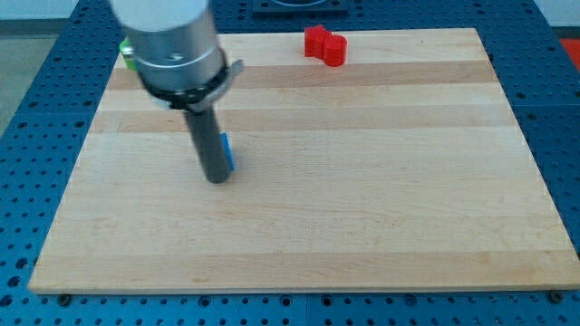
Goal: Move the blue triangle into the red star
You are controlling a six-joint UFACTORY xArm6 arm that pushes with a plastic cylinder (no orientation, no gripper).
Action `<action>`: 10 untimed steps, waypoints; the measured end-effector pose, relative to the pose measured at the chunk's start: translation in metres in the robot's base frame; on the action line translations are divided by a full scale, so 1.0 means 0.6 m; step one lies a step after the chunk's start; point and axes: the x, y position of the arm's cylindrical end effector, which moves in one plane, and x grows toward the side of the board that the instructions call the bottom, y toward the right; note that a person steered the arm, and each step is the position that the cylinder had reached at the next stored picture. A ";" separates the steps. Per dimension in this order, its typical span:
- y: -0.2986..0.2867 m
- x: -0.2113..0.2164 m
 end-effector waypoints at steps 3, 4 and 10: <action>-0.163 -0.141; -0.102 -0.169; 0.138 -0.113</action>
